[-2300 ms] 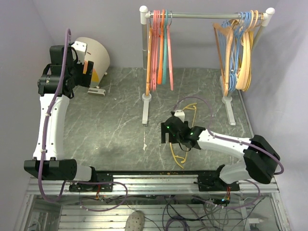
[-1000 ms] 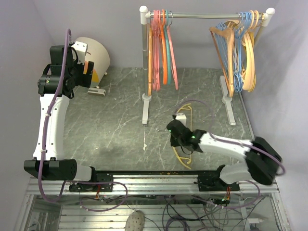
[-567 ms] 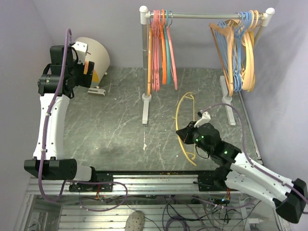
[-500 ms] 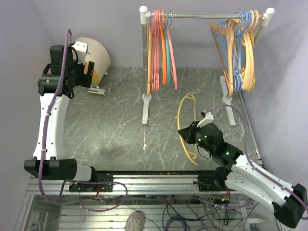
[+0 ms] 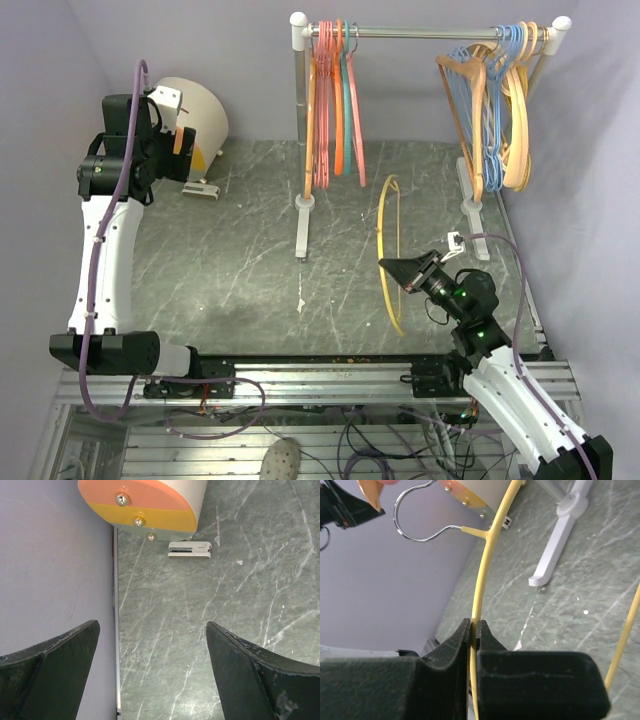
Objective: Organize the hangers
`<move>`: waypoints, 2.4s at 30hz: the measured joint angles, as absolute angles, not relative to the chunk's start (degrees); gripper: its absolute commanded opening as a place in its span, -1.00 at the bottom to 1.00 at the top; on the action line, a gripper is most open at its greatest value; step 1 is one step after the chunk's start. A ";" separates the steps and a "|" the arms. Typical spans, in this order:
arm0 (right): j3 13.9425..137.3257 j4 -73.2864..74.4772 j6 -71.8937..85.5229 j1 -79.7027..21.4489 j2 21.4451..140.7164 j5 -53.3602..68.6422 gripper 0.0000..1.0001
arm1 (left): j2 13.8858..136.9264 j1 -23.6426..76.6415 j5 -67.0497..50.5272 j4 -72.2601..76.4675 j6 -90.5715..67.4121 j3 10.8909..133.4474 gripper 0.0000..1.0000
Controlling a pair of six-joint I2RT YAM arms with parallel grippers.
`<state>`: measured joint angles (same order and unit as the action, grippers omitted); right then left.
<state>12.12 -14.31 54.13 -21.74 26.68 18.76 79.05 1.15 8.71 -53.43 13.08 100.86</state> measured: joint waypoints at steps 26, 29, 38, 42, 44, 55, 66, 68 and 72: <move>24.99 -45.45 73.69 -12.64 50.92 27.77 -1.00 | 76.60 1.15 8.86 -53.32 13.08 99.63 0.98; 30.74 -48.25 75.66 -11.51 55.68 28.86 -1.00 | 76.38 1.15 9.04 -53.30 13.08 99.46 0.98; 46.44 -56.05 80.01 -9.76 64.42 29.45 -1.00 | 75.99 1.15 9.21 -53.30 13.08 99.29 0.98; 50.43 -54.72 81.56 -9.65 67.77 28.73 -1.00 | 75.99 1.15 9.21 -53.30 13.08 99.29 0.98; 52.90 -53.23 82.19 -9.61 69.58 28.62 -1.00 | 75.99 1.15 9.21 -53.28 13.08 99.26 0.98; 70.72 -41.34 84.68 -9.47 79.18 28.25 -1.00 | 75.99 1.15 9.19 -53.28 13.08 99.24 0.98; 78.41 -24.18 81.56 -9.50 81.23 25.67 -1.00 | 75.85 1.15 9.21 -53.19 13.08 98.80 0.98; 79.53 -20.97 80.20 -9.52 81.01 24.97 -1.00 | 75.83 1.15 9.19 -53.17 13.08 98.80 0.98; 81.45 -16.64 78.54 -9.85 80.99 24.36 -1.00 | 75.83 1.15 9.21 -53.17 13.08 98.80 0.98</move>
<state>81.45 -16.64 78.54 -9.85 80.99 24.36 75.83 1.15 9.21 -53.17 13.08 98.80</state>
